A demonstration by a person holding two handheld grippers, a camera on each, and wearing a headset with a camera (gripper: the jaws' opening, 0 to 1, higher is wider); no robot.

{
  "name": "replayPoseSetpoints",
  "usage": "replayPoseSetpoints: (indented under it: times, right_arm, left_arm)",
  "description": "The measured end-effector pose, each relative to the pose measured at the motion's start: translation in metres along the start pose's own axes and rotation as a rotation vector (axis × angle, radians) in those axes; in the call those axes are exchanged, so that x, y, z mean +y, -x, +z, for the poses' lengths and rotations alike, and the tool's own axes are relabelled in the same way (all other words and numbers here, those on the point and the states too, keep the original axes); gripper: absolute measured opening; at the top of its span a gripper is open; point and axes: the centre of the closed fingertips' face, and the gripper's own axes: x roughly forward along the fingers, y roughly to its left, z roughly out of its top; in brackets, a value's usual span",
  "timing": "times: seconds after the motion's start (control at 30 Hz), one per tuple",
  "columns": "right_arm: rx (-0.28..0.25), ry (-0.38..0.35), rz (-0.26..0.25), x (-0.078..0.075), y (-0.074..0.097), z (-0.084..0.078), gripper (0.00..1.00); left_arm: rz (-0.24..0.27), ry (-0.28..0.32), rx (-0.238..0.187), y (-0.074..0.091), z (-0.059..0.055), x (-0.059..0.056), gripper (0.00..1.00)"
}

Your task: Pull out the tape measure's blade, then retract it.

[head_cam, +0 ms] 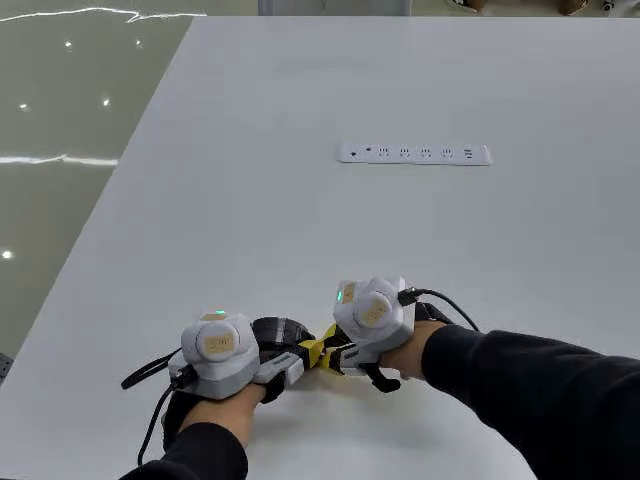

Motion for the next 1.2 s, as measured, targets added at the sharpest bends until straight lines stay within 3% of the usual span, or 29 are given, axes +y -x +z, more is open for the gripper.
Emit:
replayPoseSetpoints:
  times: [0.13,0.23,0.37,0.43,0.5,0.53,0.57,0.6,0.7,0.77,0.8,0.83,0.9,0.93,1.03,1.2]
  right_arm:
    - [0.010,-0.039,-0.021,0.000,0.001,-0.001,0.14]
    - [0.014,-0.052,-0.055,-0.002,0.003,-0.001,0.18]
    - [-0.019,-0.072,-0.070,-0.003,0.014,0.001,0.23]
    - [-0.052,-0.073,-0.088,-0.004,0.025,0.004,0.23]
    - [-0.078,-0.099,-0.094,-0.003,0.036,0.005,0.27]
    - [-0.086,-0.104,-0.099,-0.003,0.040,0.005,0.28]
    - [-0.092,-0.102,-0.104,-0.002,0.047,0.004,0.29]
    - [-0.094,-0.105,-0.110,-0.002,0.051,0.002,0.30]
    - [-0.116,-0.122,-0.139,-0.004,0.068,-0.002,0.35]
    - [-0.129,-0.130,-0.160,-0.005,0.081,-0.008,0.38]
    - [-0.133,-0.134,-0.173,-0.005,0.088,-0.012,0.39]
    - [-0.136,-0.136,-0.181,-0.004,0.092,-0.014,0.41]
    - [-0.139,-0.137,-0.209,-0.005,0.104,-0.021,0.44]
    - [-0.144,-0.140,-0.219,-0.005,0.109,-0.024,0.46]
    - [-0.171,-0.158,-0.259,-0.006,0.128,-0.030,0.52]
    - [-0.182,-0.195,-0.303,-0.001,0.153,-0.053,0.63]
  left_arm:
    - [-0.017,-0.012,0.010,0.001,-0.001,0.000,0.63]
    - [-0.036,-0.040,0.049,0.004,-0.003,-0.001,0.62]
    - [-0.060,-0.045,0.068,0.013,0.001,0.005,0.61]
    - [-0.080,-0.049,0.054,0.017,0.006,0.010,0.70]
    - [-0.241,-0.068,-0.018,0.023,0.020,-0.012,0.88]
    - [-0.270,-0.093,-0.036,0.026,0.024,-0.016,0.98]
    - [-0.266,-0.177,-0.018,0.033,0.024,-0.013,0.98]
    - [-0.266,-0.205,-0.011,0.035,0.024,-0.013,1.00]
    - [-0.297,-0.199,-0.024,0.042,0.030,-0.011,1.00]
    - [-0.297,-0.195,-0.038,0.045,0.035,0.000,1.00]
    - [-0.358,-0.145,-0.063,0.051,0.042,-0.008,1.00]
    - [-0.384,-0.149,-0.085,0.055,0.045,-0.011,1.00]
    - [-0.355,-0.259,-0.089,0.058,0.043,-0.002,1.00]
    - [-0.361,-0.274,-0.078,0.059,0.040,-0.002,1.00]
    - [-0.329,-0.270,-0.012,0.059,0.029,0.009,1.00]
    - [-0.322,-0.298,-0.039,0.067,0.027,0.017,1.00]
